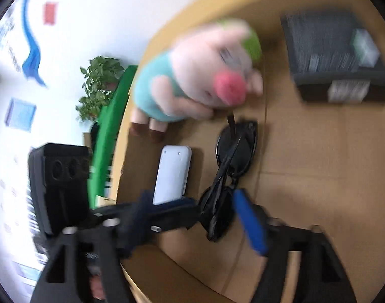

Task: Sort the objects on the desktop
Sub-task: 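Lower the sunglasses beside the white case and open both tools, then move both tools to the clear phone case with white rim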

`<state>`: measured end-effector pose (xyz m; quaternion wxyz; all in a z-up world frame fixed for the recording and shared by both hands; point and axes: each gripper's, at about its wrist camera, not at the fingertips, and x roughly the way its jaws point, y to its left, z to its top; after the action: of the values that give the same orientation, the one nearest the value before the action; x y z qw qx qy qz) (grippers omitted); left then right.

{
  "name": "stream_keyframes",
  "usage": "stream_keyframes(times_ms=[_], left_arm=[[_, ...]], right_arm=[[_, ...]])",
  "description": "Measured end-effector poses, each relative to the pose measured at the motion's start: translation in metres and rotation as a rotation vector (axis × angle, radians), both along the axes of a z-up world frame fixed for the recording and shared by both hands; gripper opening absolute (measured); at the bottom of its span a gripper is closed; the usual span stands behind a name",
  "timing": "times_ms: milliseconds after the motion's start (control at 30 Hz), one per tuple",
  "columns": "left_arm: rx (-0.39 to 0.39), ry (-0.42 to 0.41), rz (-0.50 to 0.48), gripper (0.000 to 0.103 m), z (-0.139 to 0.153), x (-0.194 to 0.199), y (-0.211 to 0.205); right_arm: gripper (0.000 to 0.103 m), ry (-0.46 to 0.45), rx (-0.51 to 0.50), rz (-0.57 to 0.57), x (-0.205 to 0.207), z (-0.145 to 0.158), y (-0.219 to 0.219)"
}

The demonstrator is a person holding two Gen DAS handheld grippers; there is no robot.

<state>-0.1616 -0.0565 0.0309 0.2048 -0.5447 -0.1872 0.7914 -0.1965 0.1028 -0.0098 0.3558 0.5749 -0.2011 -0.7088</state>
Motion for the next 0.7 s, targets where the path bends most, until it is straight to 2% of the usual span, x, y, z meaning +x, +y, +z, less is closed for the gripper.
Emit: stream_keyframes(times_ms=[33, 133, 200, 267, 333, 467, 600, 700], left_arm=[[-0.005, 0.05, 0.008, 0.025, 0.013, 0.01, 0.0], [-0.073, 0.243, 0.051, 0.043, 0.059, 0.053, -0.005], [-0.149, 0.381, 0.076, 0.066, 0.083, 0.083, -0.004], [-0.233, 0.515, 0.093, 0.074, 0.101, 0.112, 0.001], [-0.277, 0.598, 0.1, 0.074, 0.111, 0.135, 0.006], [-0.276, 0.62, 0.093, 0.074, 0.114, 0.157, 0.003], [-0.292, 0.625, 0.097, 0.074, 0.111, 0.167, -0.001], [-0.312, 0.595, 0.109, 0.074, 0.1, 0.173, -0.013]], right_arm=[[0.084, 0.06, 0.026, -0.015, 0.01, 0.016, 0.008], [0.084, 0.164, 0.07, -0.068, 0.039, 0.044, 0.031], [0.087, 0.272, 0.13, -0.118, 0.065, 0.065, 0.043], [0.092, 0.365, 0.191, -0.152, 0.091, 0.077, 0.052], [0.097, 0.446, 0.234, -0.184, 0.117, 0.088, 0.057], [0.1, 0.539, 0.279, -0.244, 0.161, 0.096, 0.071], [0.102, 0.577, 0.288, -0.249, 0.185, 0.104, 0.07], [0.102, 0.584, 0.286, -0.237, 0.196, 0.105, 0.073]])
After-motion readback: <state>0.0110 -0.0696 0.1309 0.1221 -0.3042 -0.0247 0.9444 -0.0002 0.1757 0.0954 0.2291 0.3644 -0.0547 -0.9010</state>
